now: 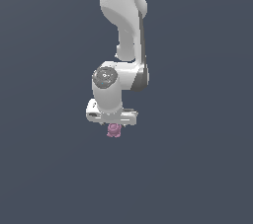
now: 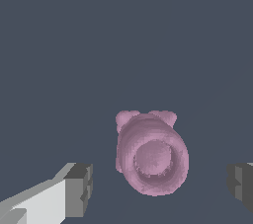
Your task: Pick up the object and move it to a goal position.
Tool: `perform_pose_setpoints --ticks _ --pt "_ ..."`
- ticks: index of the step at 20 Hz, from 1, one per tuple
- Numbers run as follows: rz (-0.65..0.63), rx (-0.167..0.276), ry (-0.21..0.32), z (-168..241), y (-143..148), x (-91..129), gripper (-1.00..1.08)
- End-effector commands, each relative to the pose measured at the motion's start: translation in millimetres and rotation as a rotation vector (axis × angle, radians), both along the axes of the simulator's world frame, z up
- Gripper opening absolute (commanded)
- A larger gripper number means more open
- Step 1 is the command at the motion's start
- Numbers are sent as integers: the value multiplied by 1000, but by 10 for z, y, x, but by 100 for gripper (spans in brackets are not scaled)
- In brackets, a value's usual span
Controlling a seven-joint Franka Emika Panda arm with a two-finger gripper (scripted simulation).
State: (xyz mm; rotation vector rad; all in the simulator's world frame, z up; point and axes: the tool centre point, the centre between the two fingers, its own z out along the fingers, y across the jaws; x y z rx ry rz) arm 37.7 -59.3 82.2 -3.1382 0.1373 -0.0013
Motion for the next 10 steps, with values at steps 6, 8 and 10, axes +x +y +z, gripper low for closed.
perform_pose_setpoints --ticks 6,8,10 --pt "-1 0 1 -367 -3 -12 100" --pt "-1 0 1 -414 -3 -8 100" --pt "-1 0 1 -427 -4 0 100"
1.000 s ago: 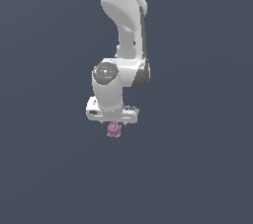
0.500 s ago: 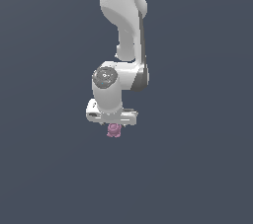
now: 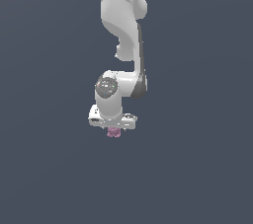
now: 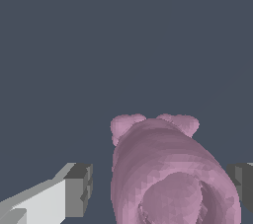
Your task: Pick up the object and move it to a goal position.
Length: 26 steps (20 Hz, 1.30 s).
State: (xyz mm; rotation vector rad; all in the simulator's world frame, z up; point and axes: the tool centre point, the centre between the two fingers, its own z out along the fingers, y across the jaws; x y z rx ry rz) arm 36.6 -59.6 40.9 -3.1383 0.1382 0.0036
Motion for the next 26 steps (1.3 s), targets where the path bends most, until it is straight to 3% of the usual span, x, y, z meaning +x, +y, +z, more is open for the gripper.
perform_pose_setpoints --ticks 1,2,16,26 --pt "0 0 -2 -13 -1 13 100" --pt "0 0 -2 -13 -1 13 -100" --pt "-1 0 -2 26 18 2 -100" --pt "-1 0 -2 442 287 -118 -100"
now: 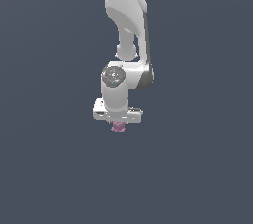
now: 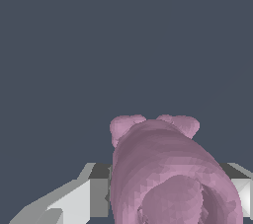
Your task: Pick up the object and move it to a goal position.
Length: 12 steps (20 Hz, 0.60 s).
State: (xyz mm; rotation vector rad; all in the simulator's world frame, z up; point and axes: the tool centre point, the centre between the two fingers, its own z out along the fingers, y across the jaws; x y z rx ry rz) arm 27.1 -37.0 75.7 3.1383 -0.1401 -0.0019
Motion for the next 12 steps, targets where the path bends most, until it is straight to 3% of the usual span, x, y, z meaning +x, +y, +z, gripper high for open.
perform_pose_setpoints --ticks 1,12 --pt "1 0 -1 164 106 -42 -100" --pt "1 -1 -1 1210 774 -326 -100"
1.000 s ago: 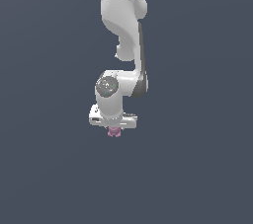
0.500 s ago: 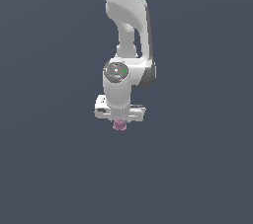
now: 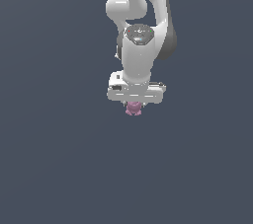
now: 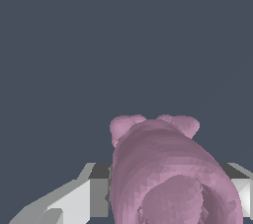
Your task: Pick up the object and move it to a goal position.
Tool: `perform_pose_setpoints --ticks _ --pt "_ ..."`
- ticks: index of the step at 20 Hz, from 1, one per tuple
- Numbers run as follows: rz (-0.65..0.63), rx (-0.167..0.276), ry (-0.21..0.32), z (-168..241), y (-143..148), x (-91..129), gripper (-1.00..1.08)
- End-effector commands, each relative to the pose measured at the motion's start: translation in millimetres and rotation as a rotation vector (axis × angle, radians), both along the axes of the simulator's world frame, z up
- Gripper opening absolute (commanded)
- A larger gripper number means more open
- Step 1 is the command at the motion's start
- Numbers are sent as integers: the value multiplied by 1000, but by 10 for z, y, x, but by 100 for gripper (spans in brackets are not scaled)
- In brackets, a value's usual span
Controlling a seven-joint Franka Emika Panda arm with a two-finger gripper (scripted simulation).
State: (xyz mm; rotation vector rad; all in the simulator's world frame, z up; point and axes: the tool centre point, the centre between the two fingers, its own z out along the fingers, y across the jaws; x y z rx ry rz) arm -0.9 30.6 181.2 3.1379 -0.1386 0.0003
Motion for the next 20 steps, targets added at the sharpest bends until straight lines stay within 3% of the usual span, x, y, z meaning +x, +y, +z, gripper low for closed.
perform_pose_setpoints --ticks 1,11,20 --pt "0 -1 0 254 160 -71 -100" --pt "0 -1 0 1038 658 -251 -100" --pt "0 0 0 1271 811 -290 -100"
